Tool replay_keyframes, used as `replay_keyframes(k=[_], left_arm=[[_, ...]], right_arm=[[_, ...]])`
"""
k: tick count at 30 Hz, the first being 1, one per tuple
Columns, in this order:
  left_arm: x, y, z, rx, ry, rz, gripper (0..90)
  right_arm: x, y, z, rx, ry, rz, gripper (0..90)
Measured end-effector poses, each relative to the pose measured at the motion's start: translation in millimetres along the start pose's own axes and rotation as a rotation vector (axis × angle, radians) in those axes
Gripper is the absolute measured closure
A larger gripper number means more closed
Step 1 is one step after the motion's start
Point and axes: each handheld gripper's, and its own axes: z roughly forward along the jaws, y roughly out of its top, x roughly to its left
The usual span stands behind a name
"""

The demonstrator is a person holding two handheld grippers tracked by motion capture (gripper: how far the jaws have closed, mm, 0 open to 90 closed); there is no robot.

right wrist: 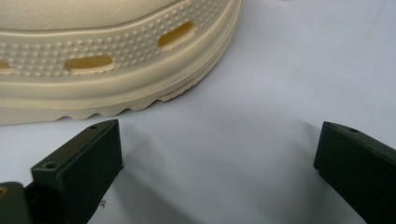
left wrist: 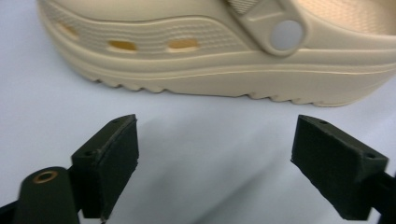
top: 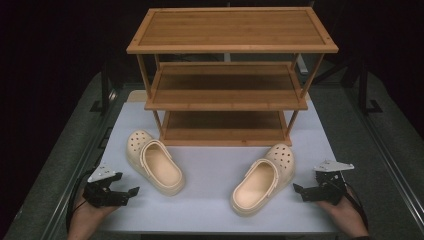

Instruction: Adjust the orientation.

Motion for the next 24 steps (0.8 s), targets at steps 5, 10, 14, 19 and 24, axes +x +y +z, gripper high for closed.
replay_keyframes(k=[5,10,14,19,24], left_arm=[[12.5,5.2,-9.4,-0.024,0.003,-0.021,28.0],[23.1,12.3,-15.2,-0.048,0.024,-0.032,45.4],[32.1,20.4,-14.4,-0.039,0.031,-0.051,61.2],[44.0,34.5,-11.3,-0.039,0.037,-0.076,81.6],[53.2,52.2,-8.5,-0.055,0.045,-0.080,90.0]], right_arm=[[0.0,0.0,0.0,0.000,0.000,0.001,0.7],[0.1,0.1,0.0,0.001,-0.001,0.000,0.7],[0.1,0.1,0.1,0.001,-0.001,0.000,0.7],[0.0,0.1,0.1,0.002,-0.001,-0.001,0.7],[0.1,0.0,0.2,0.000,-0.001,0.000,0.8]])
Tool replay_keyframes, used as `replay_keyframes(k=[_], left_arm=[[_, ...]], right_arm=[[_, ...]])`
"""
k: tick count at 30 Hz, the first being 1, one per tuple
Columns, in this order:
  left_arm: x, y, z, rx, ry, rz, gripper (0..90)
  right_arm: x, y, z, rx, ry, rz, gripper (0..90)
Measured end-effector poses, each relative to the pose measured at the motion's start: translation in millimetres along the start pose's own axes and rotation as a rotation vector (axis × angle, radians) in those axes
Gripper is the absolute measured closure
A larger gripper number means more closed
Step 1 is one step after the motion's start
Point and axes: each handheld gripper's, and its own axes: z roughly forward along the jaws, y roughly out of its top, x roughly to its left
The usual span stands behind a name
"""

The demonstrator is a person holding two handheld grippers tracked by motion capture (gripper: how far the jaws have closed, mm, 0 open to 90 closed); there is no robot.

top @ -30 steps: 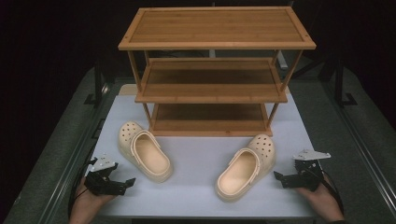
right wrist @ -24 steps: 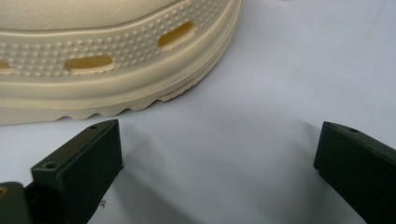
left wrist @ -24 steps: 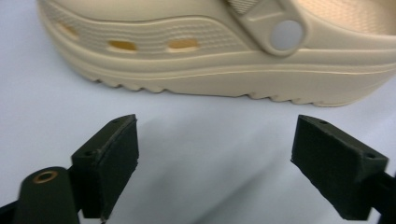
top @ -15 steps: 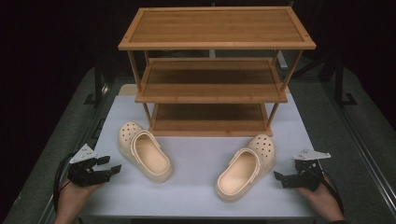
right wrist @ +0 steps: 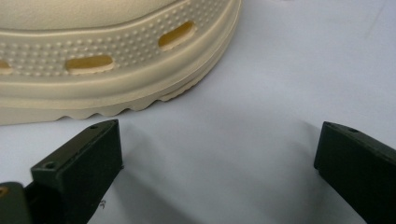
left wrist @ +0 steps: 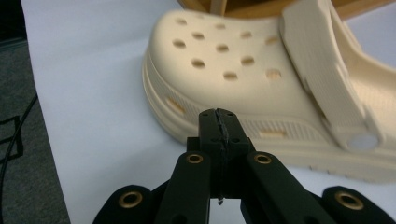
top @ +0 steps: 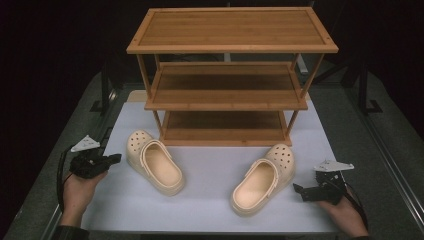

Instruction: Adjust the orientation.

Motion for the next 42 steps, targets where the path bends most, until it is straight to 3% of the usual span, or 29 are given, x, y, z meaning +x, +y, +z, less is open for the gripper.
replay_keyframes(k=[12,21,26,33,39,42], left_arm=[[15.9,44.7,26.3,0.011,0.043,0.041,90.0],[39.2,64.8,52.5,-0.020,0.033,0.011,90.0],[45.1,66.9,70.1,0.007,0.034,0.029,90.0],[50.6,61.7,93.9,0.047,0.034,0.015,90.0],[49.6,59.8,94.1,0.046,0.026,0.005,90.0],[44.9,59.4,92.4,0.055,0.018,0.018,90.0]], right_arm=[[0.0,0.1,0.1,0.001,-0.001,-0.001,0.7],[0.3,-0.2,0.1,0.000,-0.002,-0.001,0.7],[0.4,-0.4,0.0,-0.002,-0.002,-0.001,0.7],[0.5,-0.4,0.0,-0.002,-0.003,-0.002,0.7],[0.6,-0.6,-0.1,-0.003,-0.003,-0.001,0.8],[0.4,-0.4,0.0,-0.001,-0.003,-0.002,0.7]])
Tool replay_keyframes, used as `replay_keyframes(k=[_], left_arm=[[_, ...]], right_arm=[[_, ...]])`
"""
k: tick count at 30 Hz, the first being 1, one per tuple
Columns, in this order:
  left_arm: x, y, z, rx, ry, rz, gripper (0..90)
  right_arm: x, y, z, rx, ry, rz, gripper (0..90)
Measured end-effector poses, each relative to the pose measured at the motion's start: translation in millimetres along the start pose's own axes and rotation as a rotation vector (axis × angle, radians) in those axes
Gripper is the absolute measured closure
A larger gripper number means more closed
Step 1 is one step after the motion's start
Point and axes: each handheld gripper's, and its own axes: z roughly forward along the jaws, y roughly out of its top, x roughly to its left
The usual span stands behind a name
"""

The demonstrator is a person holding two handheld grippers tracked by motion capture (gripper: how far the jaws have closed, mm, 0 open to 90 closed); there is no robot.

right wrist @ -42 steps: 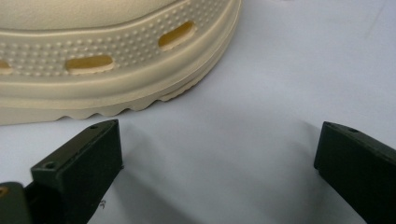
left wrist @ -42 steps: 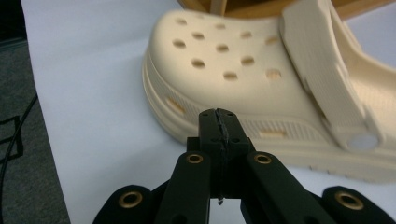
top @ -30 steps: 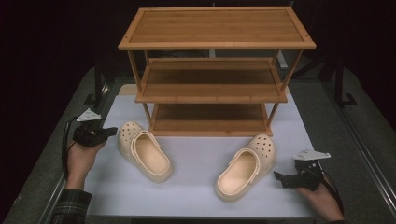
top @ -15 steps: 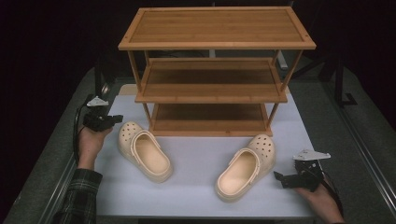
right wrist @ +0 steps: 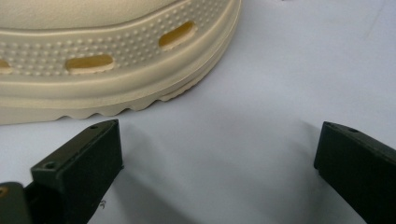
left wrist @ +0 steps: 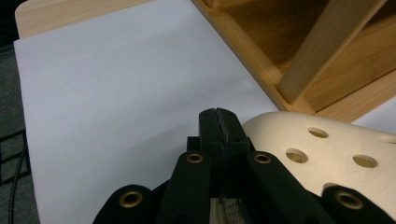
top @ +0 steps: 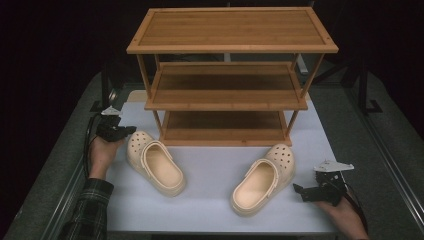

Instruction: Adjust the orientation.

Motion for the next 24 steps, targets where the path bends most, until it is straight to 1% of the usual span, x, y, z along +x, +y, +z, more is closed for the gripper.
replay_keyframes(k=[3,5,7,9,18,19,21,24], left_arm=[[-7.4,-1.5,-1.2,0.002,-0.010,0.014,90.0],[-11.9,-2.6,-3.1,0.002,-0.002,0.014,90.0],[-15.9,-4.3,-3.5,0.002,-0.027,0.012,90.0],[-21.2,-5.4,-4.2,0.000,-0.020,0.023,90.0],[-49.2,-10.0,-5.0,-0.007,-0.092,0.046,90.0],[-52.4,-10.4,-5.5,-0.004,-0.096,0.051,90.0],[-58.5,-11.4,-6.6,-0.002,-0.103,0.048,90.0],[-67.9,-12.8,-7.8,0.002,-0.115,0.065,90.0]], right_arm=[[0.0,0.1,0.0,0.001,0.000,0.000,0.7],[-0.1,0.2,0.1,0.002,0.001,0.000,0.7],[-0.1,0.2,0.0,0.002,0.001,0.000,0.7],[-0.2,0.2,0.1,0.001,0.001,0.000,0.8],[-0.3,0.3,0.1,0.002,0.002,0.001,0.7],[-0.4,0.3,0.1,0.002,0.002,0.001,0.7],[-0.4,0.3,0.1,0.002,0.002,0.001,0.8],[-0.4,0.3,0.1,0.002,0.002,0.001,0.7]])
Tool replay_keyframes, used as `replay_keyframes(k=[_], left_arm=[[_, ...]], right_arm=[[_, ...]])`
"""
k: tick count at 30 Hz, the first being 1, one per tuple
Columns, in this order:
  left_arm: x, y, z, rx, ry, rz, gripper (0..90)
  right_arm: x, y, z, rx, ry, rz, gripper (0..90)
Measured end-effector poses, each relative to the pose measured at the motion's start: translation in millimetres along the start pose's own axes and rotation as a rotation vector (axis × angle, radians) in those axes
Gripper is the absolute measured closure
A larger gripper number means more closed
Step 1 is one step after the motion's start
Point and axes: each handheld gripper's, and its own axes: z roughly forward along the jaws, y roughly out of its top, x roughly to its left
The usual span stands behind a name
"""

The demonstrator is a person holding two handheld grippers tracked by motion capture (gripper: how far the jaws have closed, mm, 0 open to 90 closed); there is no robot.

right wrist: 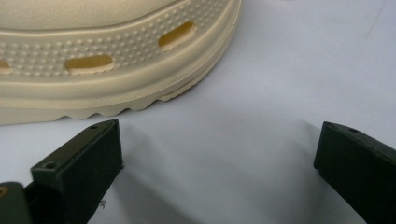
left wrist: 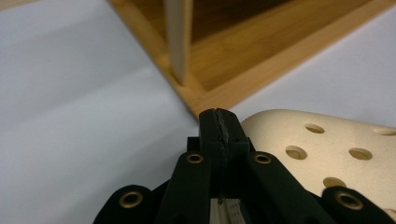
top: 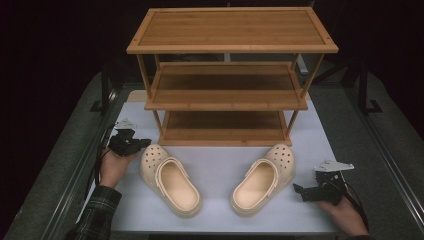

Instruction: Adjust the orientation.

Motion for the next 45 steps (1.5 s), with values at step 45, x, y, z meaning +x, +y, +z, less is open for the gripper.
replay_keyframes(k=[45], left_arm=[[-66.0,-81.3,-53.9,0.036,-0.109,0.074,90.0]], right_arm=[[-0.1,0.0,-0.1,0.000,0.001,0.000,0.8]])
